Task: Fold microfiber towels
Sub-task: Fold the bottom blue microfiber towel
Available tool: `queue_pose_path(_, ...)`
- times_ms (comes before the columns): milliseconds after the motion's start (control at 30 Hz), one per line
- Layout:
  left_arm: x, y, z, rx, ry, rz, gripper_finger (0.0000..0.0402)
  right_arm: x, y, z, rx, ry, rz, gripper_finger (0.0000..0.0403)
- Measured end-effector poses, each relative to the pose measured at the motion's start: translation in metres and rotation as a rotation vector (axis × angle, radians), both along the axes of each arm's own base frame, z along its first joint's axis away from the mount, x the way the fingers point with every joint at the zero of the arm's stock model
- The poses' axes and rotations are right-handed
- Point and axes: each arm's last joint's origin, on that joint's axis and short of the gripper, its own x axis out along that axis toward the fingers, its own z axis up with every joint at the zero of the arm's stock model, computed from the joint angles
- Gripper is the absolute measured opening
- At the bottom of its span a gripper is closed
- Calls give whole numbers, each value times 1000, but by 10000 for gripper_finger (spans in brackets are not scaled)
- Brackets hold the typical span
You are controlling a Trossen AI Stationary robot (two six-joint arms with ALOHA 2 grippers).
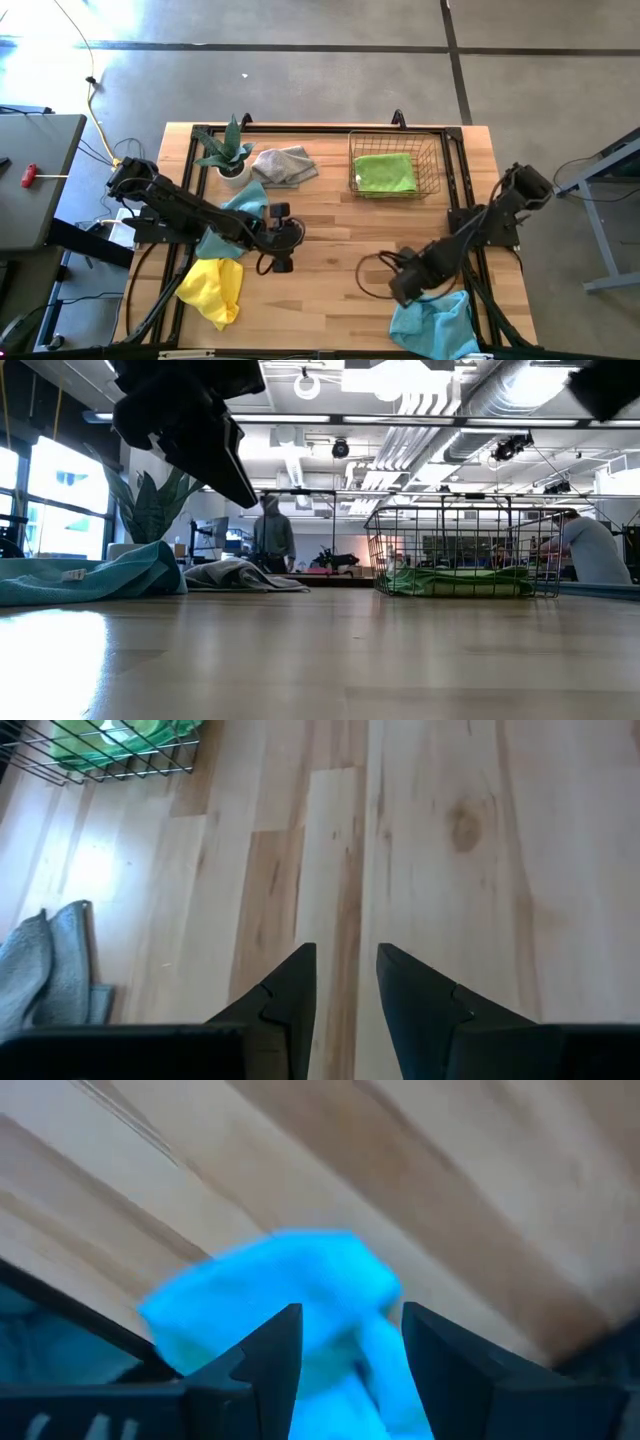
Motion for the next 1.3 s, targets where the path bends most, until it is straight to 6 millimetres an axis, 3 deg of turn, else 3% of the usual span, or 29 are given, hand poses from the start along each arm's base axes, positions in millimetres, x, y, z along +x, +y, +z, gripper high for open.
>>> queue_pose_path(167,-1,-5,0,-19,-8,1,99,-23,13,-16,50,150,-35,165)
queue_pose_path(300,-2,-10,0,-32,-15,2,99,-29,22,-27,92,129,-39,165)
queue_pose_path(667,-3,-15,0,-35,-16,-13,99,-43,12,-56,36,160,-56,156)
queue_pose_path(767,-3,-15,0,-35,-16,-13,99,-40,14,-56,31,103,-47,123)
queue_pose_path(967,-3,-15,0,-33,-16,-14,99,-32,19,-56,58,-13,-2,12)
queue_pose_path(1133,-3,-15,0,-32,-16,-13,99,-21,14,-55,-34,-169,-60,14)
queue_pose_path(1300,-3,-15,0,-32,-16,-14,99,4,-12,-54,-250,-381,-58,5)
